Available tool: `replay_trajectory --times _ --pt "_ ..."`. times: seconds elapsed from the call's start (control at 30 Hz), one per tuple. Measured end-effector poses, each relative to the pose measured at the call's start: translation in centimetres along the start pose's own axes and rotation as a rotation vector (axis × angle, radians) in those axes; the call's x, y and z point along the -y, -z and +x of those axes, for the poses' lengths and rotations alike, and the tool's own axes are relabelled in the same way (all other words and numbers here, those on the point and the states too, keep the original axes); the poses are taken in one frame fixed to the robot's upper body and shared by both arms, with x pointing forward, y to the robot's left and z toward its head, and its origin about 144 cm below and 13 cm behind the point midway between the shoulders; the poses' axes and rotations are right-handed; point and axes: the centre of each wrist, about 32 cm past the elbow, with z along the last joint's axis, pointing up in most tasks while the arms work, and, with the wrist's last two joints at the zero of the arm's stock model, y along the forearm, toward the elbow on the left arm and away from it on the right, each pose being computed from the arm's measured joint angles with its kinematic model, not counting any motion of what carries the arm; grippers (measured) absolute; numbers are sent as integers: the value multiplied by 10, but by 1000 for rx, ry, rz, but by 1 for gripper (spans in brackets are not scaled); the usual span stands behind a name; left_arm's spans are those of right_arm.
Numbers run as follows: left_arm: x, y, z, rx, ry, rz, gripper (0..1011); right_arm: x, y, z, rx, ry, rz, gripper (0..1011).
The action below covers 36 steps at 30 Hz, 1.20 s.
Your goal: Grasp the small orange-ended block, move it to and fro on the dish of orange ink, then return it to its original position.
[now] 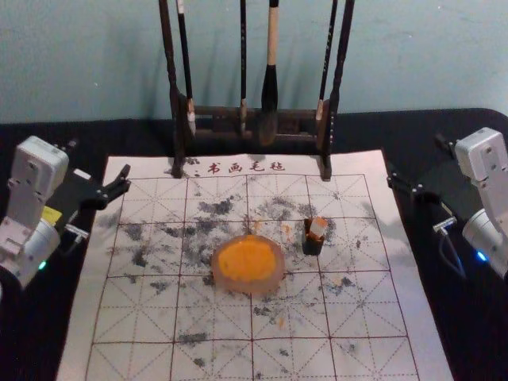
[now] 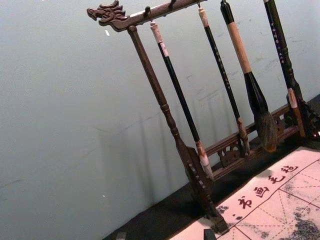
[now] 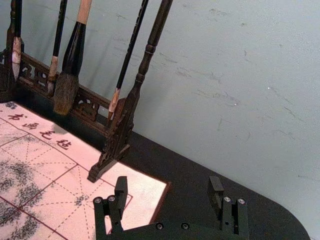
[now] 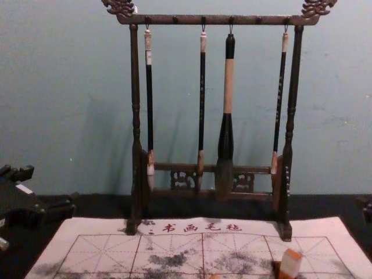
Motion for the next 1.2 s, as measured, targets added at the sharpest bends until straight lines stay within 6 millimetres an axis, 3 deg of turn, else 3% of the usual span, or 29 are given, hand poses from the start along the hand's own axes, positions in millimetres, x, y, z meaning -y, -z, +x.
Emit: replay_trajectory --times 1.2 --pt "0 0 0 0 0 0 1001 0 0 0 0 0 0 1002"
